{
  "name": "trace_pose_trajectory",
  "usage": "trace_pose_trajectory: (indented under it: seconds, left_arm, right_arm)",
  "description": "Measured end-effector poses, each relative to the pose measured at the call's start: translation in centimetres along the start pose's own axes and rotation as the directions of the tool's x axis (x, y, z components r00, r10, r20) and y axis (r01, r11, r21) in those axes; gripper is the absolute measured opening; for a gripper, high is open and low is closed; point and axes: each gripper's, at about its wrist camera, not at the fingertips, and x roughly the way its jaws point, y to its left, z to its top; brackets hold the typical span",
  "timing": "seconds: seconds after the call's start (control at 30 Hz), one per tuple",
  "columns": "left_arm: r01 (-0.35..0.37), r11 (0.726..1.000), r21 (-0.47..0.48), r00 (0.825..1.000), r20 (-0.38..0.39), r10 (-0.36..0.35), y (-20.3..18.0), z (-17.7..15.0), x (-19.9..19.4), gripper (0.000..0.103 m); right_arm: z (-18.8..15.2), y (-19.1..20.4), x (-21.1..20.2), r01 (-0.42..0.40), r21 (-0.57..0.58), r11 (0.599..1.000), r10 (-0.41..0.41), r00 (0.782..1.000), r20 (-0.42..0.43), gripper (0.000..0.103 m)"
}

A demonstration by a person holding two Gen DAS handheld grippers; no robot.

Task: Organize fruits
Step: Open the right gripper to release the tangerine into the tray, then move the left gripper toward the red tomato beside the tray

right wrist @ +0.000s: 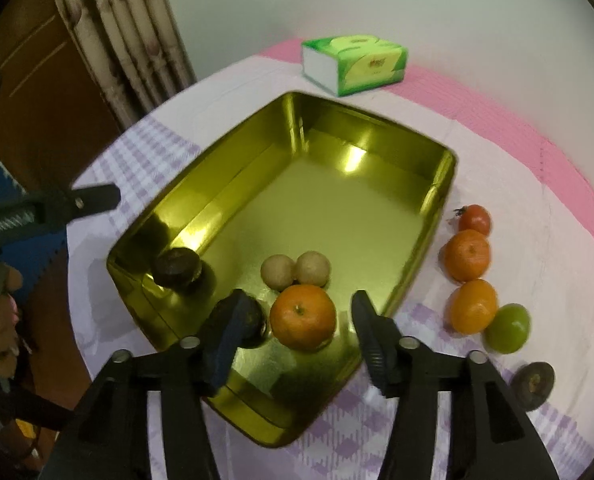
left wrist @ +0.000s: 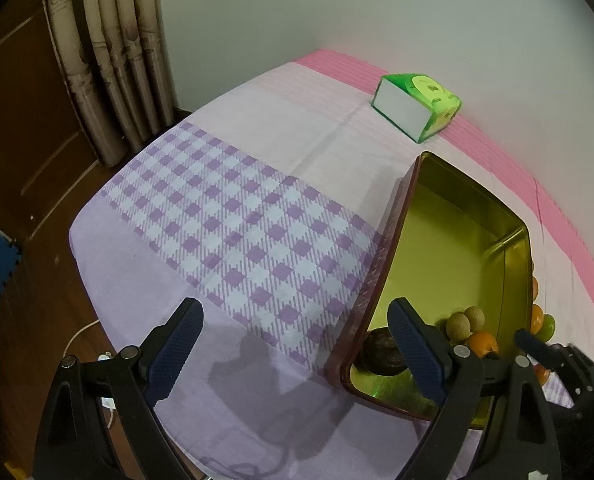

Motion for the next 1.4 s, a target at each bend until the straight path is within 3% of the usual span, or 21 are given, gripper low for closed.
trace_pose_trajectory:
  seconds: [0.23,0.4,0.57,0.73,1.07,1.4]
  left_arm:
    - [-0.01,0.999,0.043,0.999,0.034,0.009,-0.8,-0.1,-0.6,0.092]
    - [-0.026,0.997,0.076,0.998,0.06,0.021,-1.4,-0.2,-0.9,0.092]
    - [-0.044,0.993,0.114,0.995,0.093,0.033,-2.2,-0.4,-1.4,0.092]
    - [-0.013,0.981,0.196,0.995,0.095,-0.006,-4.0,-1.1,-1.9,0.092]
    - [0.084,0.922,0.379,0.991,0.064,-0.116,-10.6,-3.6,-3.3,0.092]
    - [0.189,0.812,0.552,0.977,-0.02,-0.214,-19.3,-7.8,-3.2,0.092]
  right_arm:
    - [-0.9,-3.5,-4.0,0.016,0.091,0.996,-0.023,0.997,0.078,0.064]
    - [-2.9,-8.2,-6.5,0.12,0.18,0.976,-0.139,0.986,0.095,0.069]
    - [-6.0,-12.8,-8.0,0.215,0.267,0.939,-0.239,0.969,0.063,0.071]
    - [-9.7,-16.2,-8.0,0.254,0.348,0.902,-0.27,0.963,-0.004,0.072]
    - [-13.9,-19.5,-7.2,0.281,0.427,0.859,-0.274,0.958,-0.077,0.077]
    - [-15.7,-21.8,-6.4,0.323,0.461,0.827,-0.3,0.946,-0.124,0.08]
